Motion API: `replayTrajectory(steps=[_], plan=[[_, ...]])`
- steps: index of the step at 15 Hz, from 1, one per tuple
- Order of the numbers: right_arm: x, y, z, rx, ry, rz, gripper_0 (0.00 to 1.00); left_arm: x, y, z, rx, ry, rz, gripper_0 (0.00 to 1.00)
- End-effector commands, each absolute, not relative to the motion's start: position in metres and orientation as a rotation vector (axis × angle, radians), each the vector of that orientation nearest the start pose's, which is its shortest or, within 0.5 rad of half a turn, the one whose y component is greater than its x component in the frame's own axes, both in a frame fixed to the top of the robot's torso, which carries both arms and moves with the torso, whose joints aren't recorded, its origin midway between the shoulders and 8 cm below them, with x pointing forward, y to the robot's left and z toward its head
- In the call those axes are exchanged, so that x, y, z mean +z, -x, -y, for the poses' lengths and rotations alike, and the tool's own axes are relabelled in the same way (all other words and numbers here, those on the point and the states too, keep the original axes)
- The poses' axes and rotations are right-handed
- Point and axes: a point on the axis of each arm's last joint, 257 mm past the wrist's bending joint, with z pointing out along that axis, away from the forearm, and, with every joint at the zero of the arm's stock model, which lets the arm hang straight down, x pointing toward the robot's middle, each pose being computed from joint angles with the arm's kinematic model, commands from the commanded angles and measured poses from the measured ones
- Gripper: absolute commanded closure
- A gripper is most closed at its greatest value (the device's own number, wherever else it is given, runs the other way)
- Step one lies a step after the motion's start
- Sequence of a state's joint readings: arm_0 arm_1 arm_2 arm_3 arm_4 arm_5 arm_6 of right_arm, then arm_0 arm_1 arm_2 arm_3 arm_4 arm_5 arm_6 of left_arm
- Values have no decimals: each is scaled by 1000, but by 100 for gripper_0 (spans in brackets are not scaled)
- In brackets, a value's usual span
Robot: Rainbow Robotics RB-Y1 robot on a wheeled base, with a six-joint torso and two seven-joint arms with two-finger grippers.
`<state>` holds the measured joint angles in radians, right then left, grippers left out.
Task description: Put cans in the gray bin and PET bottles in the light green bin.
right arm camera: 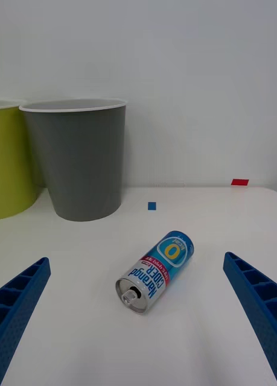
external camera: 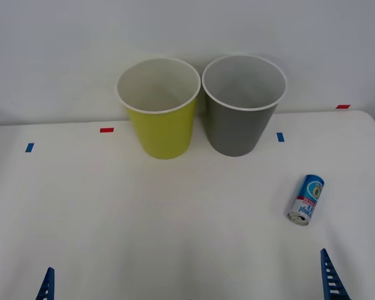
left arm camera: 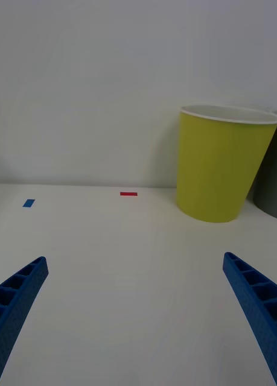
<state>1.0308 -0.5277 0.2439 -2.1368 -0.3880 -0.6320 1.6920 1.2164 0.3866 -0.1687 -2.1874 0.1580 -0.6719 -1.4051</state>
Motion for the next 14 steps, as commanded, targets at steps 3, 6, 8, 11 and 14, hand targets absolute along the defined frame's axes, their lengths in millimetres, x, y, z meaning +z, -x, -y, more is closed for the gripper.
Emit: replayTrajectory(steps=[3, 6, 8, 11, 14], plan=[[-202, -239, 277, 48, 57, -1494, 0, -193, -200, -283, -78, 65, -1514, 0], [-221, -236, 276, 44, 45, -1527, 0, -193, -200, -283, -78, 65, -1514, 0], [-210, -238, 275, 43, 34, -1488, 0, -193, -200, -283, -78, 65, -1514, 0], [-207, -240, 281, 24, 5, -1478, 0, -193, -200, -283, -78, 65, -1514, 0], [-207, -242, 282, 15, 2, -1472, 0, -193, -200, -283, -78, 65, -1514, 0]])
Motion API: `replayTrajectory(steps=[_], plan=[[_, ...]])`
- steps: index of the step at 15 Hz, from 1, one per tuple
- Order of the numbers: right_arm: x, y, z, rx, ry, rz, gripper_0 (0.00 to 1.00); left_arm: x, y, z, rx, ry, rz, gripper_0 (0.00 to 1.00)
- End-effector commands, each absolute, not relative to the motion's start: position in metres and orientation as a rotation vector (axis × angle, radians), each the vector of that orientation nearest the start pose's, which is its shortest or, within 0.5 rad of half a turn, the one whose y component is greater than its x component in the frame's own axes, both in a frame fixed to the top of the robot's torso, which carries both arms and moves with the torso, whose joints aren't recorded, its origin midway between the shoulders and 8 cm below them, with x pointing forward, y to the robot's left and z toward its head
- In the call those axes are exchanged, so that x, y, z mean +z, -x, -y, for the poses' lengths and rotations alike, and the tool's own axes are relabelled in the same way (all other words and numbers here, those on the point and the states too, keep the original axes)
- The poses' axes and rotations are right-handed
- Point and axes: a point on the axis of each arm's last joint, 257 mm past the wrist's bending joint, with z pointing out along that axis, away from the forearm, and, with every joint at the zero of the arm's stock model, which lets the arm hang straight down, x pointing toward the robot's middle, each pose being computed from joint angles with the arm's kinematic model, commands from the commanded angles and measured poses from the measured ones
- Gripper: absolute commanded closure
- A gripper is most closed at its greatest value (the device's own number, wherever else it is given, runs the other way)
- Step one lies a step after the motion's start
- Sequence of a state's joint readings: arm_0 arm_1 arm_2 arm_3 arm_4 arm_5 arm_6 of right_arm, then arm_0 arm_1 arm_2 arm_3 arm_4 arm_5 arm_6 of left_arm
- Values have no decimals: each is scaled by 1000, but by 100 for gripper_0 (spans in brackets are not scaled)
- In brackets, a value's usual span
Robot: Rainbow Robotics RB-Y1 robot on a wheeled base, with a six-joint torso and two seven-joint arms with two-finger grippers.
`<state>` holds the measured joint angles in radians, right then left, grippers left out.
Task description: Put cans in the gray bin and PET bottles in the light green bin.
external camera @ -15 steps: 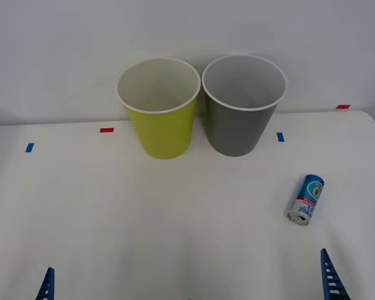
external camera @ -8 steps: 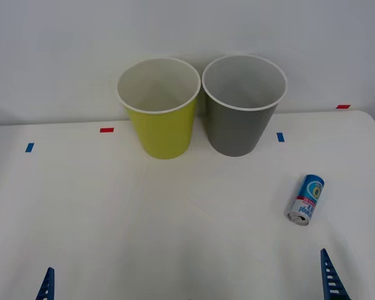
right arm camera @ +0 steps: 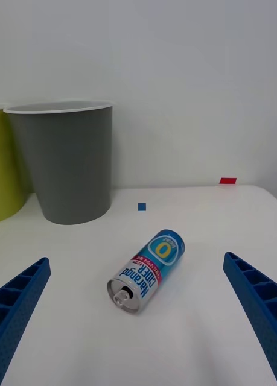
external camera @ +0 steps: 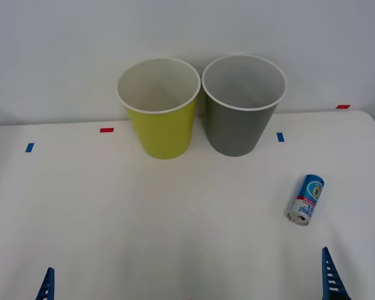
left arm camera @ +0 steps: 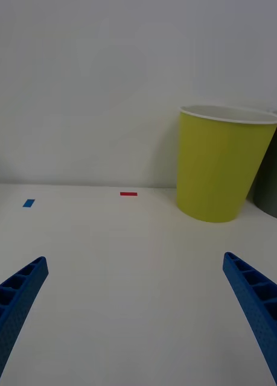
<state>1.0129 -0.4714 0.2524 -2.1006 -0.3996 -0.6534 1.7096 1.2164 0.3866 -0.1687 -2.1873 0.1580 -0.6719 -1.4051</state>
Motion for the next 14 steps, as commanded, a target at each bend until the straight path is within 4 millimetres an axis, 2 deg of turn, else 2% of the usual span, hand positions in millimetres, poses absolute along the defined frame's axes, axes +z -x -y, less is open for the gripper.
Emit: replayTrajectory(steps=[1, 5, 9, 14], plan=[[-206, -245, 280, 16, 6, -1471, 0, -193, -200, -283, -78, 65, -1514, 0], [-209, -268, 274, 24, 32, -1498, 0, -193, -200, -283, -78, 65, -1514, 0], [-198, -291, 274, 14, 47, -1571, 0, -193, -200, -283, -78, 65, -1514, 0], [-179, -325, 294, -34, 56, -1639, 0, -193, -200, -283, -78, 65, -1514, 0]])
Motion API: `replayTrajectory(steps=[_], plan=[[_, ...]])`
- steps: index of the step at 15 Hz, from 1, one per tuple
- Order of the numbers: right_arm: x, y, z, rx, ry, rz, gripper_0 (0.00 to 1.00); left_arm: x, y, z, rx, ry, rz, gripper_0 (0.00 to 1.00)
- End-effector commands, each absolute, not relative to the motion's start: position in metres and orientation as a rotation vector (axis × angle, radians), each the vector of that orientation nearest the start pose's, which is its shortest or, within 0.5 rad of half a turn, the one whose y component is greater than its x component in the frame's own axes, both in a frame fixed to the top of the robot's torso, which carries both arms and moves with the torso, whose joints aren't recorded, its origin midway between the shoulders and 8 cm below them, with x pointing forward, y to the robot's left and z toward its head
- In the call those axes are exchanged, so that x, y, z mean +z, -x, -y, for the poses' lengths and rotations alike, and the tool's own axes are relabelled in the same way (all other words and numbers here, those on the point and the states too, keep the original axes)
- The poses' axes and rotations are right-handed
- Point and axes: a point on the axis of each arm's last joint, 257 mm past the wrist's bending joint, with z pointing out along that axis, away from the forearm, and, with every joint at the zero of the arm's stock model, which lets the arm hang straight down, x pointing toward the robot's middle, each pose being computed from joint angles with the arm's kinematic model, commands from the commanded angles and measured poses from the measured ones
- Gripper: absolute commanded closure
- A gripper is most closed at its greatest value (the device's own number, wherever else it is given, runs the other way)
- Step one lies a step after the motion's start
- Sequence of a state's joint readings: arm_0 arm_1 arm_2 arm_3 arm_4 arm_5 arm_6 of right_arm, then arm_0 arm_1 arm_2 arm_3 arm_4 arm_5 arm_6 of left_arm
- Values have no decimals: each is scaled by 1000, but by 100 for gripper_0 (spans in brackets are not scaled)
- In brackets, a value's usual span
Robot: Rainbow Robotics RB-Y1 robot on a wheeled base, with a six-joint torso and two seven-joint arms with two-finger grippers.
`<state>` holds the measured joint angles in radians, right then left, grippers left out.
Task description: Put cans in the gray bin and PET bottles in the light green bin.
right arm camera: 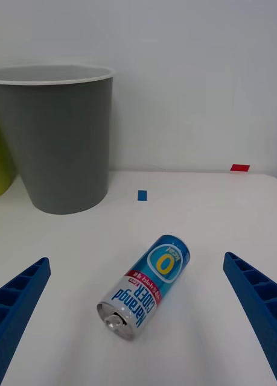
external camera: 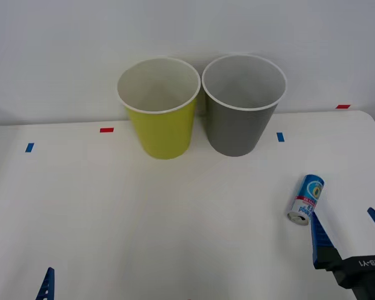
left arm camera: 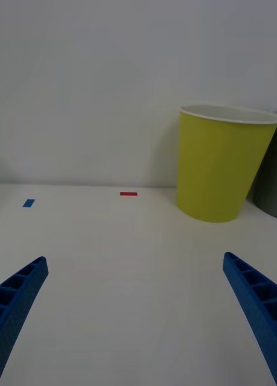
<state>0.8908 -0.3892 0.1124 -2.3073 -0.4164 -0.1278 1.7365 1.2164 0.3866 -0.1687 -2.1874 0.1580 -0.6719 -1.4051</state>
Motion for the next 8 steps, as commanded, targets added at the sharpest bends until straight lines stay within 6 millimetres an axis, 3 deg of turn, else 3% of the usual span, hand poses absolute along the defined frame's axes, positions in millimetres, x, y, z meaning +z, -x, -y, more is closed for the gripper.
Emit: replayTrajectory(steps=[1, 5, 8], plan=[[-177, -331, 299, -47, 57, -1663, 0, -193, -200, -283, -78, 65, -1514, 0], [-167, -364, 312, -65, 27, -1735, 0, -193, -200, -283, -78, 65, -1514, 0], [-165, -383, 314, 16, -79, -1786, 0, -193, -200, -283, -78, 65, -1514, 0]])
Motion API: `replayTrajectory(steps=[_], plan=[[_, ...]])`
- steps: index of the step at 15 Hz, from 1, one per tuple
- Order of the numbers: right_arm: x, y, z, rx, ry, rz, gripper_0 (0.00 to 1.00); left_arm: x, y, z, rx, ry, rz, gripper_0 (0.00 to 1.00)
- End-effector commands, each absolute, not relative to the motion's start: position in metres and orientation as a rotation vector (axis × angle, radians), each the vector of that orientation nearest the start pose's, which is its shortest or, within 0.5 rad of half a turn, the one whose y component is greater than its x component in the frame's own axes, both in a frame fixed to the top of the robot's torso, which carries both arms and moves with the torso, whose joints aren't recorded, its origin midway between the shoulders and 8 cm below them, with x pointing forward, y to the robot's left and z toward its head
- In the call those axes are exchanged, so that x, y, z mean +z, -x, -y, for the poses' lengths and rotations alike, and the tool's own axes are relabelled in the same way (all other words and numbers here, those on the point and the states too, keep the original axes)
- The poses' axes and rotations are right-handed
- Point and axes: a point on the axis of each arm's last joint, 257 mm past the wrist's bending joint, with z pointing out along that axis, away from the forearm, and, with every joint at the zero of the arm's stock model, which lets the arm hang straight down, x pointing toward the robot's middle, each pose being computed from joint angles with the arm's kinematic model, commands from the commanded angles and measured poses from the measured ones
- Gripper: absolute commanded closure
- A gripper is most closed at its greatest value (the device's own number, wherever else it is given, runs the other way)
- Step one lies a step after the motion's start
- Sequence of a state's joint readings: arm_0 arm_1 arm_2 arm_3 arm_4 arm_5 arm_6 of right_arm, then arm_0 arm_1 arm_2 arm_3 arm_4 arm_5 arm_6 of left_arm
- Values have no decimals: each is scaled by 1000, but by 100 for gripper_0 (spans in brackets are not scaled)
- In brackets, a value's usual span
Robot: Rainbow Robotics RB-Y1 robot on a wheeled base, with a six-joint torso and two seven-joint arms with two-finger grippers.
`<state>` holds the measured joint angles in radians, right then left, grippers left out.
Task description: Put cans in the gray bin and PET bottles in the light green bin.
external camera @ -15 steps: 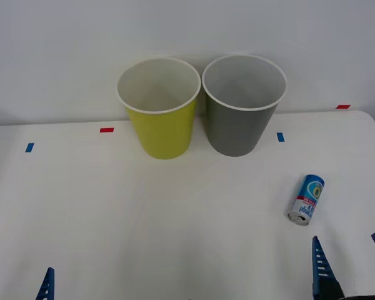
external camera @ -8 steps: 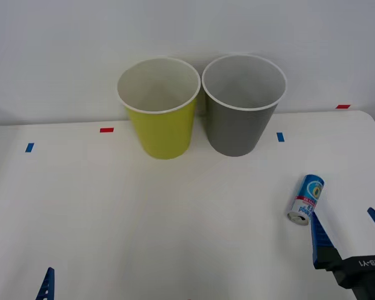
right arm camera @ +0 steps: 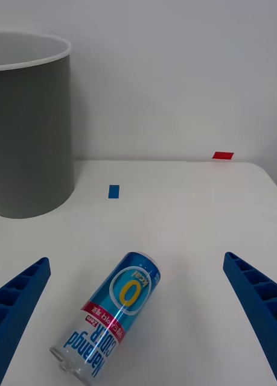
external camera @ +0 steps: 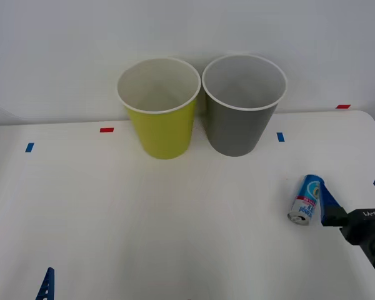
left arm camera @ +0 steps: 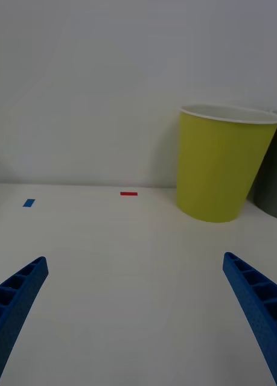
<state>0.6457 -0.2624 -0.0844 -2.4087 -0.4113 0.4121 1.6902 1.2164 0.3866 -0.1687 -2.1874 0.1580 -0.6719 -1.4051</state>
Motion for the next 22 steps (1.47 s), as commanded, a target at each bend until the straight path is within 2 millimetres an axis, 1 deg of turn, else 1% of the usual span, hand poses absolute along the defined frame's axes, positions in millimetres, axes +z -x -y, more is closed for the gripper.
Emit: replayTrajectory(steps=[1, 3, 6, 8, 9, 11, 15, 16, 18, 20, 22], plan=[[-167, -386, 316, 32, -109, -1804, 0, -193, -200, -283, -78, 65, -1514, 0], [-171, -390, 323, 55, -171, -1857, 0, -193, -200, -283, -78, 65, -1514, 0], [-180, -390, 328, 90, -257, -1932, 0, -193, -200, -283, -78, 65, -1514, 0], [-186, -387, 337, 28, -286, -1987, 0, -193, -200, -283, -78, 65, -1514, 0], [-191, -386, 338, 40, -327, -2014, 0, -193, -200, -283, -78, 65, -1514, 0], [-192, -385, 341, 43, -399, -2050, 0, -193, -200, -283, -78, 65, -1514, 0], [-196, -387, 340, 93, -570, -2103, 0, -193, -200, -283, -78, 65, -1514, 0], [-196, -387, 336, 117, -605, -2128, 0, -193, -200, -283, -78, 65, -1514, 0], [-199, -385, 335, 169, -692, -2148, 0, -193, -200, -283, -78, 65, -1514, 0], [-208, -389, 331, 230, -734, -2187, 0, -193, -200, -283, -78, 65, -1514, 0], [-219, -392, 334, 236, -715, -2249, 0, -193, -200, -283, -78, 65, -1514, 0]])
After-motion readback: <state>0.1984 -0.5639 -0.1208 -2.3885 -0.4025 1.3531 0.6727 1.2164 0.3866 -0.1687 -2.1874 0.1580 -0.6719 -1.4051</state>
